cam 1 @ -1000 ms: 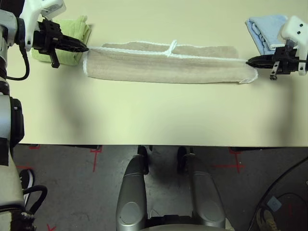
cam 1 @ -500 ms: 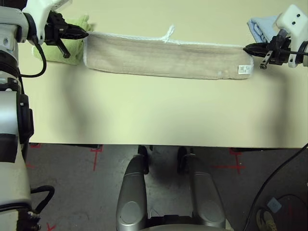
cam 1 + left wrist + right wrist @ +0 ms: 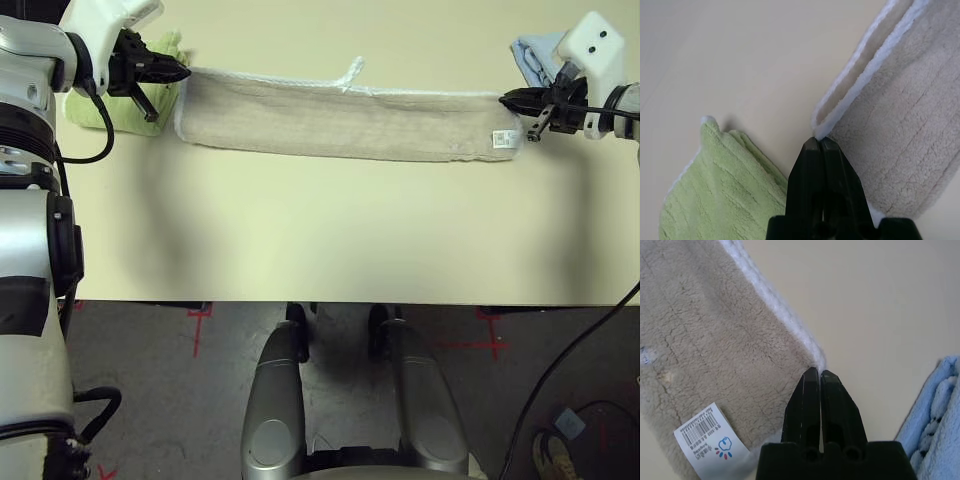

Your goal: Fold the towel and set it aside.

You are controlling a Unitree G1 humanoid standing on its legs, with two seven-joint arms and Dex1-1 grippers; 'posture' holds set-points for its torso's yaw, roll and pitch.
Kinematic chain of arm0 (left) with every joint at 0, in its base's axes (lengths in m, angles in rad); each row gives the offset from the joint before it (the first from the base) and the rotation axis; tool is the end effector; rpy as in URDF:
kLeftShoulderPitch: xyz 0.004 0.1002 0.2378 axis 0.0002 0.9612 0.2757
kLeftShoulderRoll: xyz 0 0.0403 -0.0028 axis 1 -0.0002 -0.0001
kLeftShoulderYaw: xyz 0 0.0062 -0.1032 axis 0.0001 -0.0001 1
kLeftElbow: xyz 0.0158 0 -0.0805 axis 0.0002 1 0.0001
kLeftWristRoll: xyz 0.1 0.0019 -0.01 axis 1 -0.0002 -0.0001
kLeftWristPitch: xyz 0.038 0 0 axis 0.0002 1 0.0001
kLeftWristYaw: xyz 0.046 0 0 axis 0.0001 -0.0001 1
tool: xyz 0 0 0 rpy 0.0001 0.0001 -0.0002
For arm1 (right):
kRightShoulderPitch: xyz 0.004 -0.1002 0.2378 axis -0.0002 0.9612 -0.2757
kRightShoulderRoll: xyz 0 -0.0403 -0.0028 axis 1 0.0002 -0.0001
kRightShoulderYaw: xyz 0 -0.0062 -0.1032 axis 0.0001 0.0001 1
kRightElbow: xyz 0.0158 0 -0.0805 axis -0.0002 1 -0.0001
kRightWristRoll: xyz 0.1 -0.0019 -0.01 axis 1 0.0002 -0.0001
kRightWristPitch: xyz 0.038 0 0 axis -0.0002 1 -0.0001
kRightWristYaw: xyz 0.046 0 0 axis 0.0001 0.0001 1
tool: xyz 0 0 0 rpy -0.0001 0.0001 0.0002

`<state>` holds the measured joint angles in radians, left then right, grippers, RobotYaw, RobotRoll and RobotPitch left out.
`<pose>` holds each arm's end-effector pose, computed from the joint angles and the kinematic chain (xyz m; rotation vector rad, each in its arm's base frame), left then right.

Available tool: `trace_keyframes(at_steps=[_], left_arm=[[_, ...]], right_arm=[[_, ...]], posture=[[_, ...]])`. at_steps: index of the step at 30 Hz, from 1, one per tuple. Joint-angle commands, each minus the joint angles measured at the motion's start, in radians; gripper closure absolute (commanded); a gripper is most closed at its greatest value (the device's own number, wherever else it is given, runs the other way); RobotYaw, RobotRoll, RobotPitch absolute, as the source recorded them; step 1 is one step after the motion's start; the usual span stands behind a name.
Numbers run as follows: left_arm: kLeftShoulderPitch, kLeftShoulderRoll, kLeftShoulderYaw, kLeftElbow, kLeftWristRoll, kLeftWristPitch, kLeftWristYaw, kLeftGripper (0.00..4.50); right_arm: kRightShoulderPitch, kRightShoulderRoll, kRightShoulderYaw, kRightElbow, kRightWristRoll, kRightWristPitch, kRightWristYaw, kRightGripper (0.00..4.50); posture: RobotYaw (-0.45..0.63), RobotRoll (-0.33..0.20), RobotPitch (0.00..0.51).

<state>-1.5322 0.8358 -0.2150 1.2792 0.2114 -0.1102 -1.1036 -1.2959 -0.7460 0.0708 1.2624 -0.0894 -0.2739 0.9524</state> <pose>0.3301 0.3009 0.3473 0.8517 0.1592 -0.5597 0.3430 -0.2978 0.2743 -0.7034 -0.0001 0.5648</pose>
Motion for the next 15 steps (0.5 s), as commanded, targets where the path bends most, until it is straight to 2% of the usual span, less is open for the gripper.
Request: trace_keyframes(at_steps=[1, 3, 11, 12, 13, 15], left_arm=[[0.020, 0.002, 0.010, 0.026, 0.025, 0.007, 0.025, 4.04], [0.019, 0.004, 0.024, 0.026, 0.019, 0.010, 0.046, 3.44], [-0.013, 0.045, 0.111, 0.003, -0.018, -0.001, 0.124, 0.36], [-0.015, 0.046, 0.132, -0.002, -0.038, 0.004, 0.099, 0.03], [-0.017, 0.042, 0.160, -0.006, -0.069, 0.015, 0.051, 0.03], [-0.014, 0.033, 0.234, -0.033, -0.182, 0.160, -0.180, 0.03]], right_arm=[[0.009, -0.006, -0.014, 0.002, -0.014, -0.009, -0.032, 3.70], [0.008, -0.010, -0.025, -0.002, -0.007, -0.015, -0.030, 2.98], [-0.003, -0.019, -0.123, -0.031, 0.070, -0.006, -0.027, 0.02], [-0.004, -0.012, -0.149, -0.035, 0.101, 0.009, -0.002, 0.00], [-0.005, -0.006, -0.174, -0.040, 0.132, 0.029, 0.034, 0.00], [-0.002, 0.013, -0.232, -0.055, 0.222, 0.164, 0.173, 0.00]], posture=[[0.00, 0.000, 0.394], [0.00, 0.000, 0.394], [-0.01, 0.000, 0.393], [-0.01, 0.000, 0.393], [-0.01, 0.000, 0.393], [0.00, 0.000, 0.392]])
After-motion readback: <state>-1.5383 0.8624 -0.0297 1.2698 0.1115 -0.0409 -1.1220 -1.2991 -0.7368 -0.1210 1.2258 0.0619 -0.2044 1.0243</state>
